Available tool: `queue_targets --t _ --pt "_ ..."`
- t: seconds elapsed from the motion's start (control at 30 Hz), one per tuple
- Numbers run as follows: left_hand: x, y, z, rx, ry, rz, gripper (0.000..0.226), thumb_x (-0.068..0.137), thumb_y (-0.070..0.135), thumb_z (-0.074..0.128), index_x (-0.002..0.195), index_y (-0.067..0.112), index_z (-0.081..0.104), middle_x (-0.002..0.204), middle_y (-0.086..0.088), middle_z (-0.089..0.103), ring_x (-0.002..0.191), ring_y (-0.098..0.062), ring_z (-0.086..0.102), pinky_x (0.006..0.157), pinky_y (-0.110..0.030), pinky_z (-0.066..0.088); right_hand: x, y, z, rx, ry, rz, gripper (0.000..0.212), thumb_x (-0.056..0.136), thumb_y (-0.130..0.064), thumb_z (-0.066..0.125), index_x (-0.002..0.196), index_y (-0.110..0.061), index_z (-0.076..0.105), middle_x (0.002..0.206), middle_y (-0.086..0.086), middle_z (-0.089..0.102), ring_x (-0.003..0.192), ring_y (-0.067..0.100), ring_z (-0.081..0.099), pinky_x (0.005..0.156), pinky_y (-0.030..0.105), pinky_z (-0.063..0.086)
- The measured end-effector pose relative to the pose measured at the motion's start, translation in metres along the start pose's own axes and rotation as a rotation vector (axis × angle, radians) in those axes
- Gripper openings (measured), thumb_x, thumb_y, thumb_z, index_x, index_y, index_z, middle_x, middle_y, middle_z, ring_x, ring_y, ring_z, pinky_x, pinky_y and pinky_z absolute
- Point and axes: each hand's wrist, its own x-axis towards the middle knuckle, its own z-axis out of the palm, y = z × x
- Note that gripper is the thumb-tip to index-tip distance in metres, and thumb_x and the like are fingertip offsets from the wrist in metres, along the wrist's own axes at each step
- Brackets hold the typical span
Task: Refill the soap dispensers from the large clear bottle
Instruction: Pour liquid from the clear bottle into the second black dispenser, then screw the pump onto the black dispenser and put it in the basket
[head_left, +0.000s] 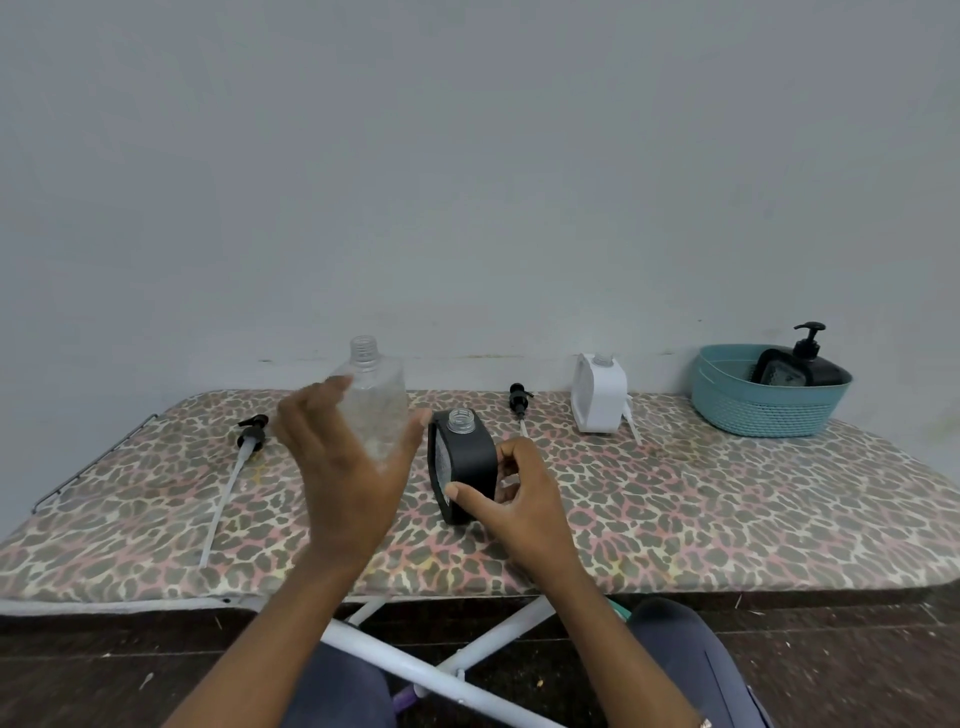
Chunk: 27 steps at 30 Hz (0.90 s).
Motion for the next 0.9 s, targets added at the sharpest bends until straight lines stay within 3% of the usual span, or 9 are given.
queue_targets --t 0.07,0.13,0.23,0.33,0.43,0.53,0.63,0.8,0.9 --pt "-0.004 0.01 0.001 -0.071 -0.083 0.096 0.058 0.087 0.043 0.079 0.123 0.01 0.047 0.112 -0.01 0.044 0.098 -0.018 0.045 0.085 -0.016 0.043 0.001 -0.001 0.0 0.026 -0.007 0.029 0.044 0.08 -0.043 0.091 0.1 -0.024 0.057 0.089 -0.002 0.064 0.071 0.002 0.055 0.062 0.02 0.049" --pt "-0.013 0.016 0.005 -0.099 -0.182 0.11 0.052 0.091 0.045 0.075 0.117 0.009 0.049 0.101 0.001 0.041 0.085 -0.012 0.042 0.073 -0.015 0.041 0.001 0.001 0.0 0.05 -0.017 0.025 0.037 0.083 -0.036 0.088 0.097 -0.021 0.058 0.082 -0.004 0.061 0.068 0.002 0.053 0.062 0.02 0.048" --pt "-0.03 0.016 0.014 -0.095 -0.298 0.014 0.062 0.09 0.058 0.071 0.124 0.011 0.05 0.109 0.002 0.046 0.095 -0.012 0.05 0.078 -0.018 0.047 0.003 0.006 -0.004 0.161 -0.023 -0.049 0.01 0.091 -0.024 0.071 0.092 -0.015 0.067 0.082 0.001 0.066 0.075 0.016 0.061 0.071 0.028 0.052" --pt "-0.045 0.013 0.02 -0.128 -0.437 -0.139 0.079 0.085 0.067 0.072 0.139 0.018 0.042 0.123 0.003 0.05 0.106 -0.012 0.057 0.081 -0.014 0.048 0.006 0.01 -0.008 0.316 -0.023 -0.052 0.021 0.087 -0.01 0.053 0.087 -0.003 0.073 0.08 0.011 0.07 0.076 0.023 0.065 0.071 0.036 0.058" --pt "-0.055 0.011 0.024 -0.129 -0.514 -0.249 0.09 0.081 0.073 0.072 0.148 0.026 0.035 0.128 0.006 0.056 0.106 -0.01 0.062 0.083 -0.025 0.057 0.007 0.01 -0.009 0.355 0.026 0.019 0.029 0.089 -0.011 0.049 0.087 -0.002 0.076 0.08 0.014 0.073 0.074 0.025 0.068 0.069 0.039 0.06" --pt "-0.058 0.01 0.026 -0.134 -0.524 -0.303 0.073 0.084 0.063 0.077 0.136 0.033 0.036 0.117 0.008 0.061 0.096 -0.009 0.066 0.077 -0.029 0.06 0.023 0.004 -0.017 0.199 0.21 0.006 0.028 0.105 -0.011 0.049 0.09 -0.009 0.072 0.08 0.009 0.072 0.072 0.021 0.067 0.067 0.035 0.058" --pt "-0.058 0.009 0.027 -0.154 -0.564 -0.307 0.059 0.088 0.04 0.079 0.127 0.034 0.035 0.106 0.007 0.06 0.087 -0.008 0.064 0.065 -0.027 0.057 0.073 -0.006 -0.026 -0.042 0.31 -0.016 0.021 0.105 -0.018 0.055 0.089 -0.012 0.067 0.08 0.002 0.069 0.07 0.013 0.062 0.065 0.031 0.052" --pt "-0.054 0.009 0.026 -0.202 -0.607 -0.357 0.057 0.085 0.025 0.077 0.126 0.029 0.037 0.105 0.014 0.058 0.086 -0.002 0.063 0.059 -0.016 0.051 0.182 0.019 -0.022 -0.536 0.108 0.093 0.023 0.094 -0.029 0.064 0.086 -0.009 0.057 0.082 0.002 0.058 0.073 0.021 0.056 0.069 0.037 0.047" --pt "-0.053 0.007 0.026 -0.229 -0.611 -0.392 0.051 0.085 0.021 0.076 0.121 0.027 0.04 0.099 0.01 0.06 0.08 -0.008 0.064 0.057 -0.025 0.054 0.213 0.037 -0.015 -0.803 -0.082 0.164 0.034 0.094 -0.034 0.072 0.091 -0.009 0.05 0.088 0.007 0.05 0.077 0.028 0.054 0.069 0.036 0.044"
